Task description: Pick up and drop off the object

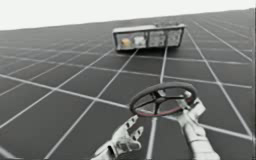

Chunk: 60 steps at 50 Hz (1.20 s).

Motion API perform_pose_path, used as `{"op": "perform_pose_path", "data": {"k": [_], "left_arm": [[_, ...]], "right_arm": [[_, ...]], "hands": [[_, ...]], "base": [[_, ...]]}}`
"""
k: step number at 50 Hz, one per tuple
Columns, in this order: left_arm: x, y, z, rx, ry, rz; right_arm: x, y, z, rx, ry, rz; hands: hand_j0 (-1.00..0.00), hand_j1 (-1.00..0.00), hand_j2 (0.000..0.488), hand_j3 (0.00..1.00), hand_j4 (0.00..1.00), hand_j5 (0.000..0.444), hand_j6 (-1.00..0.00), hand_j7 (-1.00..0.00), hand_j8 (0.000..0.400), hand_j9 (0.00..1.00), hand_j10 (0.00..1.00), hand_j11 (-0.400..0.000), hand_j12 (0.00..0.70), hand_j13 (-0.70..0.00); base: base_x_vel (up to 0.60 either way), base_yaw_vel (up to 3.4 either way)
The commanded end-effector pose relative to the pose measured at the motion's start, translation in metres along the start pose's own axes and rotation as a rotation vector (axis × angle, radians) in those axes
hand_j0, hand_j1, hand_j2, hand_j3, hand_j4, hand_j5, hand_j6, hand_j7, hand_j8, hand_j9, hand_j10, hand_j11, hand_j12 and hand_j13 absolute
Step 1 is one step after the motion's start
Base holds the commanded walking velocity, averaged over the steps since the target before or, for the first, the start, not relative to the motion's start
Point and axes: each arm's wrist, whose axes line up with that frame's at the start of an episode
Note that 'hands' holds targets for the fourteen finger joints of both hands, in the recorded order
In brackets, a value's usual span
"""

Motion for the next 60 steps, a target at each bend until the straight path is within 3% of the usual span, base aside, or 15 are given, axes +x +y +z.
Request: {"op": "perform_pose_path", "data": {"k": [1, 60], "left_arm": [[-0.0026, 0.0029, 0.0002, -0.013, -0.016, -0.006], [-0.0026, 0.0029, 0.0002, -0.013, -0.016, -0.006]], "right_arm": [[-0.0064, 0.0088, 0.0058, 0.000, -0.023, 0.025], [-0.0064, 0.0088, 0.0058, 0.000, -0.023, 0.025]], "hands": [[0.00, 0.00, 0.000, 1.00, 1.00, 0.000, 0.00, 0.00, 0.000, 1.00, 1.00, -0.400, 0.000, -0.700], [0.00, 0.00, 0.000, 1.00, 1.00, 0.000, 0.00, 0.00, 0.000, 1.00, 1.00, -0.400, 0.000, -0.700]], "base": [[0.54, -0.11], [0.57, -0.05]]}}
